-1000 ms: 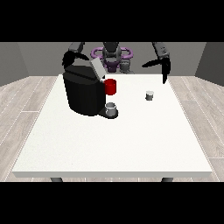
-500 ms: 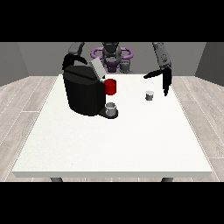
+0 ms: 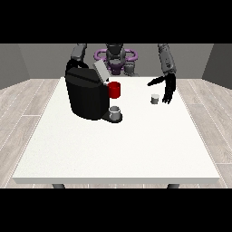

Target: Insert the coffee pod into the coffee machine and close the lid

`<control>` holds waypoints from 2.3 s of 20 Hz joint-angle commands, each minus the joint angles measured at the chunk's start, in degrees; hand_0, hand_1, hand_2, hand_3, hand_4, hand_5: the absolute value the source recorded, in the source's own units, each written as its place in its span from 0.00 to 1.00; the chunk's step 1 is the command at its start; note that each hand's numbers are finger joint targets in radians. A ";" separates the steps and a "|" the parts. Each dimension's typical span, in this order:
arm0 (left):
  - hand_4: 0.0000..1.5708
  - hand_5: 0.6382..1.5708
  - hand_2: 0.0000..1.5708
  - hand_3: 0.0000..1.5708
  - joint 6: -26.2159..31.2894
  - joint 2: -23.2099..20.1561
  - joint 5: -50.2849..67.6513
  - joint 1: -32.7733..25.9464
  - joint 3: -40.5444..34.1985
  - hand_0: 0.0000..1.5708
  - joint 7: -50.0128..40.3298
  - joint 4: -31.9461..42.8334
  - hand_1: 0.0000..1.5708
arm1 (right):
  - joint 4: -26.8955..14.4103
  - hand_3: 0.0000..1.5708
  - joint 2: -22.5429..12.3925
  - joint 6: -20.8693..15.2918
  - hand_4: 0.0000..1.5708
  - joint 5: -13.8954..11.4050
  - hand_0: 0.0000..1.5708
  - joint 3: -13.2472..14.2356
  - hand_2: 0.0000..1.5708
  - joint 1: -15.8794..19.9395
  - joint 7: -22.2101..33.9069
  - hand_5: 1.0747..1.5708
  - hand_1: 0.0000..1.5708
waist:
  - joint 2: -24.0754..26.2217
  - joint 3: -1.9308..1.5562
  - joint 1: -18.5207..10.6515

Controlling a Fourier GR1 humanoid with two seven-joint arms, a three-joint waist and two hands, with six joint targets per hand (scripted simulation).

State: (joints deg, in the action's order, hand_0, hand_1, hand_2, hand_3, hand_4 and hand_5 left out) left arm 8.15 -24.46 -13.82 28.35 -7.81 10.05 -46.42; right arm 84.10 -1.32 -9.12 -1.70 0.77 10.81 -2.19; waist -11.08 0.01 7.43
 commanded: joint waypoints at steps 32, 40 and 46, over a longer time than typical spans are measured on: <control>0.26 1.00 0.82 0.75 -19.32 -2.05 -19.92 9.02 3.88 0.75 11.17 18.14 0.75 | 0.20 0.00 -0.03 -0.16 0.25 2.73 0.00 1.04 0.00 2.64 -1.38 1.00 0.00 | -4.74 0.01 2.77; 0.38 1.00 0.91 0.87 -6.82 -3.98 -18.37 14.10 4.64 0.89 13.08 14.29 0.89 | -5.21 0.00 -0.74 0.79 0.32 3.79 0.00 2.30 0.00 1.56 1.23 1.00 0.00 | 2.10 -0.01 0.94; 0.34 1.00 0.84 0.83 -6.15 -3.55 -19.42 18.97 4.64 0.80 10.91 11.94 0.80 | -8.82 0.00 -0.15 1.07 0.28 3.20 0.00 2.04 0.00 3.93 -2.58 1.00 0.00 | 0.59 -0.01 1.53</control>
State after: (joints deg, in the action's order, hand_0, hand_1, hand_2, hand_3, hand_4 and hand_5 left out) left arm 1.32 -27.78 -32.81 44.44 -2.93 21.43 -33.49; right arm 76.33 -1.89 -7.79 1.84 3.18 12.91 -4.63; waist -9.79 -0.03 8.39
